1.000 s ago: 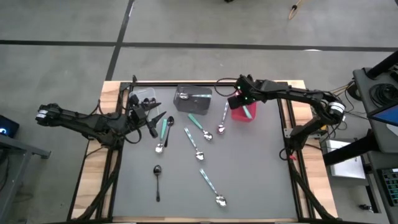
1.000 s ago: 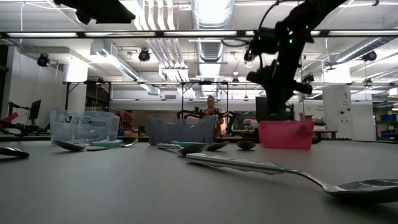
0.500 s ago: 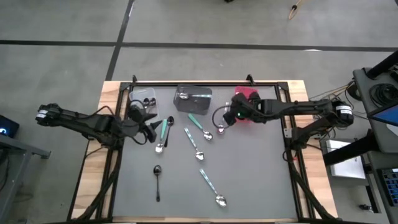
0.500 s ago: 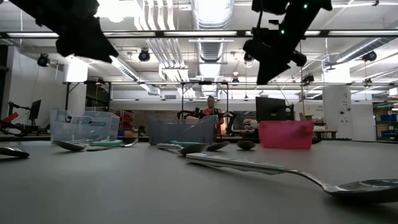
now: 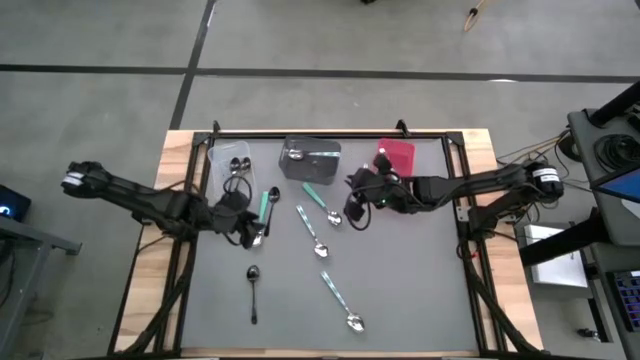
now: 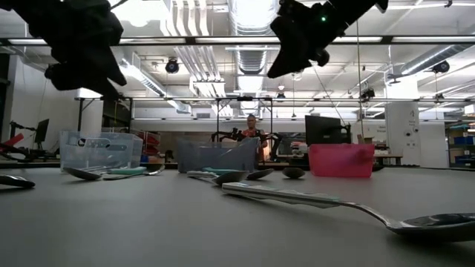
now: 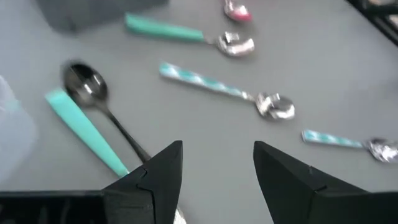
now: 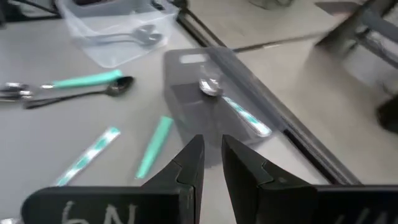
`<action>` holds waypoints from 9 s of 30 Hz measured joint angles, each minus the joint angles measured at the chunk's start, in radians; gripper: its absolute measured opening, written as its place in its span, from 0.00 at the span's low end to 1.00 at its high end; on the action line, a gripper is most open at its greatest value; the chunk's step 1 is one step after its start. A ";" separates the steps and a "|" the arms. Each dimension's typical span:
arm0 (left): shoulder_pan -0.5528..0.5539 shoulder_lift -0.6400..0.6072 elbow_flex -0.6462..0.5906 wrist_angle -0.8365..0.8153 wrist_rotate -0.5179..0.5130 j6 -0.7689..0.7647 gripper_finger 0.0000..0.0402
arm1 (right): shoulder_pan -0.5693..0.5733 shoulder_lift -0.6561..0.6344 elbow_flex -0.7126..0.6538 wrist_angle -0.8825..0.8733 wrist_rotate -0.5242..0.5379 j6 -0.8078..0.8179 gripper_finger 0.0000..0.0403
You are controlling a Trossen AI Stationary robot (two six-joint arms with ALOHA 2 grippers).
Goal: Sort silverware by color (type)
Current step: Put the middle blue patterned spoon into the black bin
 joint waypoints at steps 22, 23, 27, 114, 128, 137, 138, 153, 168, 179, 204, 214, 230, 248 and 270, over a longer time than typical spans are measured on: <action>-0.114 0.347 0.137 -0.039 0.084 -0.266 0.44 | 0.005 0.004 -0.023 0.063 -0.098 -0.237 0.12; -0.114 0.365 0.150 -0.050 0.084 -0.262 0.44 | 0.005 0.004 -0.023 0.063 -0.098 -0.248 0.12; -0.113 0.437 0.200 -0.101 0.081 -0.251 0.44 | 0.005 0.004 -0.027 0.071 -0.098 -0.274 0.12; 0.194 0.862 0.295 0.449 0.298 1.270 0.44 | 0.030 -0.186 -0.206 0.100 -0.383 -0.329 0.12; 0.337 0.920 0.295 0.459 0.515 1.382 0.44 | 0.021 -0.213 -0.230 0.144 -0.413 -0.350 0.12; 0.344 0.953 0.299 0.480 0.538 1.387 0.33 | 0.018 -0.213 -0.230 0.144 -0.413 -0.350 0.12; 0.343 0.953 0.299 0.479 0.537 1.387 0.30 | 0.018 -0.213 -0.230 0.144 -0.413 -0.350 0.12; 0.308 0.901 0.292 0.545 0.436 1.155 0.02 | 0.018 -0.213 -0.230 0.149 -0.413 -0.342 0.12; 0.155 0.611 0.293 0.525 -0.009 0.961 0.02 | 0.018 -0.212 -0.230 0.153 -0.412 -0.339 0.12; -0.019 0.486 0.272 0.497 -0.365 0.826 0.02 | 0.018 -0.212 -0.230 0.209 -0.412 -0.347 0.12; -0.201 0.471 0.261 0.504 -0.606 0.777 0.03 | 0.018 -0.212 -0.230 0.236 -0.412 -0.350 0.12; -0.232 0.439 0.261 0.467 -0.606 0.800 0.03 | 0.018 -0.212 -0.230 0.235 -0.412 -0.352 0.12; -0.240 0.120 0.212 0.369 -0.581 0.966 0.03 | 0.018 -0.145 -0.229 0.448 -0.412 -0.251 0.12; -0.240 0.139 0.024 0.640 -0.546 0.860 0.03 | 0.018 0.148 -0.229 0.647 -0.412 -0.104 0.12; -0.236 0.346 0.068 0.559 -0.830 0.888 0.03 | 0.029 0.170 -0.129 0.603 -0.411 0.000 0.12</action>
